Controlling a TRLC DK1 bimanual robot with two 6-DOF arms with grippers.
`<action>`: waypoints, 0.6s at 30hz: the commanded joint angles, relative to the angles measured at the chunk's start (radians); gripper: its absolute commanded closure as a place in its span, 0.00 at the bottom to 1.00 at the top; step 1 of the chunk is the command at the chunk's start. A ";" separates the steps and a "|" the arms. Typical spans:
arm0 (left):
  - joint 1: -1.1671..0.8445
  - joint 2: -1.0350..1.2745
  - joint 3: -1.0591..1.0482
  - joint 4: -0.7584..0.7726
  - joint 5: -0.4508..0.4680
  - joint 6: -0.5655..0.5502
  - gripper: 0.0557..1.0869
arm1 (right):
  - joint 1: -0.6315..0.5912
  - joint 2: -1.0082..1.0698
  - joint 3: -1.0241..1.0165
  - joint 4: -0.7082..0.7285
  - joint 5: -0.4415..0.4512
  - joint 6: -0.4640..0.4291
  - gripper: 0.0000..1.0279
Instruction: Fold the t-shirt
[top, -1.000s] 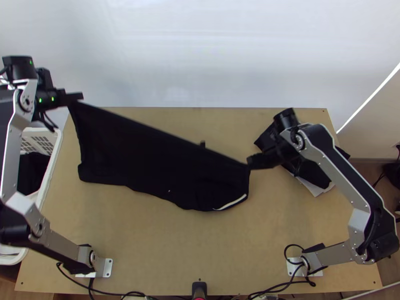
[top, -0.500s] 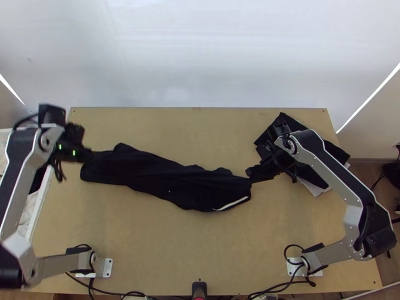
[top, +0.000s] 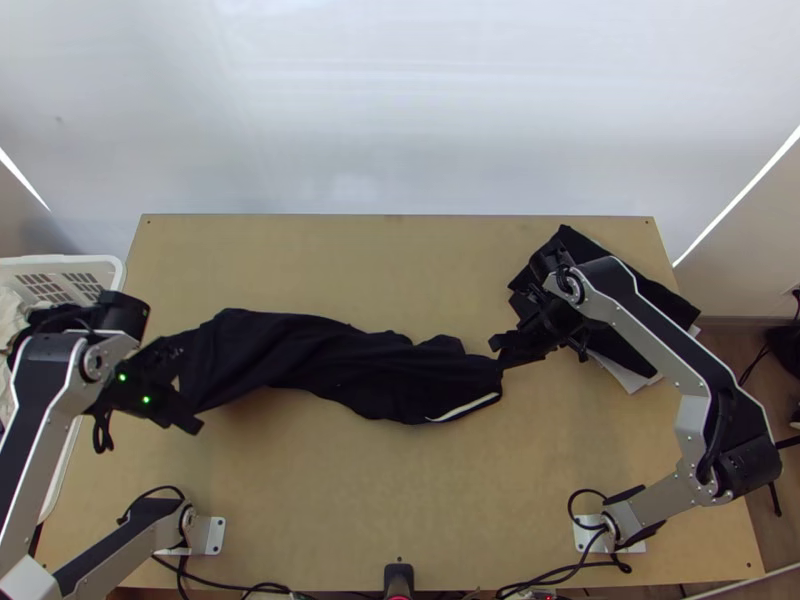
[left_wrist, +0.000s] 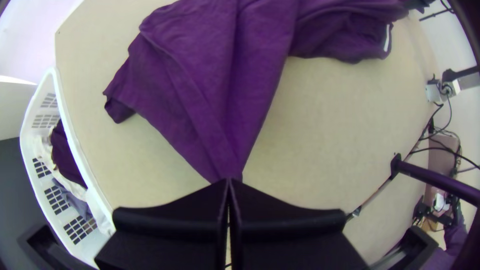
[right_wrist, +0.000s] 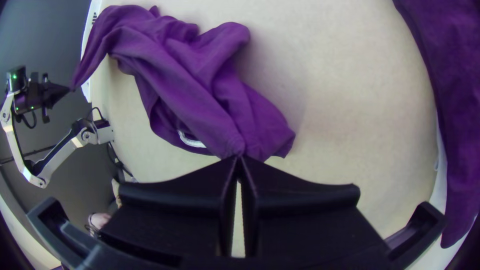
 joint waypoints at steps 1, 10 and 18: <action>-0.095 -0.062 -0.069 -0.031 0.017 0.019 0.92 | -0.001 0.012 0.005 0.001 0.000 -0.002 0.97; -0.138 -0.008 -0.085 0.030 0.056 -0.009 0.05 | -0.004 -0.001 0.010 0.001 0.001 -0.006 0.97; -0.023 0.199 0.035 0.363 0.117 -0.320 0.05 | 0.007 0.004 0.021 0.001 0.000 -0.002 0.97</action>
